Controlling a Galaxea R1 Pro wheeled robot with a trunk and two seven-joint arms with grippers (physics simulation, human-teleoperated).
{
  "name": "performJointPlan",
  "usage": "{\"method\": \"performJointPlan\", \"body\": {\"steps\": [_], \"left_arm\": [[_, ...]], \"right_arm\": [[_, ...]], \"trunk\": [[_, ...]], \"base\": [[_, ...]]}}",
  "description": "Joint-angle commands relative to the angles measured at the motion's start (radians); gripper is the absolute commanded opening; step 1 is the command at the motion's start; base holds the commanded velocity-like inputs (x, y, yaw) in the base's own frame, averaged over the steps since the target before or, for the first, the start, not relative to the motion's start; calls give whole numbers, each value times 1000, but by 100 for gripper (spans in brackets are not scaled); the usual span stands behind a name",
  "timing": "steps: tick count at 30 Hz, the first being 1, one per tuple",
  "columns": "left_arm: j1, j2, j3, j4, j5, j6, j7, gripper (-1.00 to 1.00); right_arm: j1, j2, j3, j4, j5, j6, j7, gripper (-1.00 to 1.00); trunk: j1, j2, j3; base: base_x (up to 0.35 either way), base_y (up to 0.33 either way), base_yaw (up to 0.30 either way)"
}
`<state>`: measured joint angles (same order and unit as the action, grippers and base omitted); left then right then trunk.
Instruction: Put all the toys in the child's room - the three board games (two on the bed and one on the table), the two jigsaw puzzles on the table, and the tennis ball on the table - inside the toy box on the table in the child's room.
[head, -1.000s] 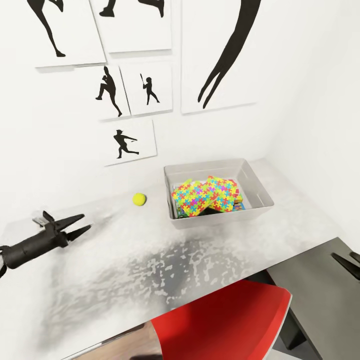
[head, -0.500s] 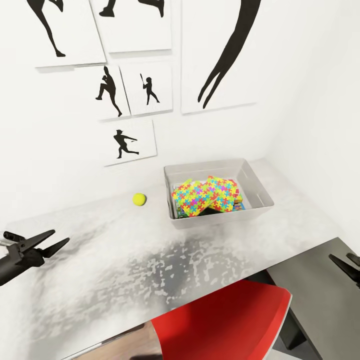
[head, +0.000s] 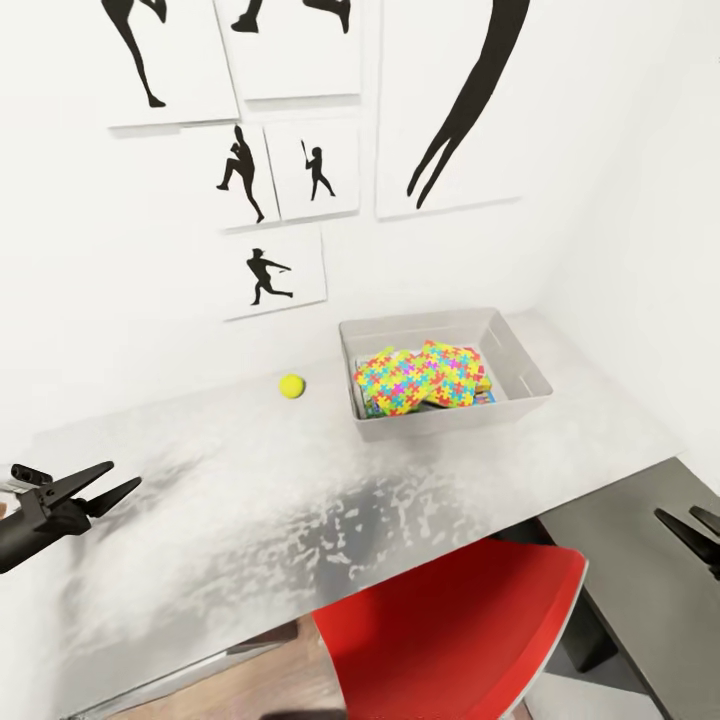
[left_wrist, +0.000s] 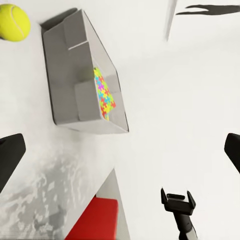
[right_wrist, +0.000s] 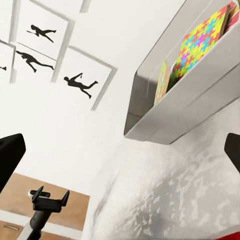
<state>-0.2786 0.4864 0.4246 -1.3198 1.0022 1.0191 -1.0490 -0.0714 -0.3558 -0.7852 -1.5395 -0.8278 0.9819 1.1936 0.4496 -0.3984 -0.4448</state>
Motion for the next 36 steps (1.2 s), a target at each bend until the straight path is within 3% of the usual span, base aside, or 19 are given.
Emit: {"method": "performJointPlan", "body": {"steps": [1, 36], "left_arm": [[-1, 0, 0, 0, -1, 4, -2, 100], [0, 3, 3, 0, -2, 4, -3, 100]], "right_arm": [[-1, 0, 0, 0, -1, 5, 2, 100], [-1, 16, -3, 4, -1, -41, 11, 100]], "trunk": [[0, -2, -1], [0, -2, 51]], "base": [[-38, 8, 0], [-3, 1, 0]]}}
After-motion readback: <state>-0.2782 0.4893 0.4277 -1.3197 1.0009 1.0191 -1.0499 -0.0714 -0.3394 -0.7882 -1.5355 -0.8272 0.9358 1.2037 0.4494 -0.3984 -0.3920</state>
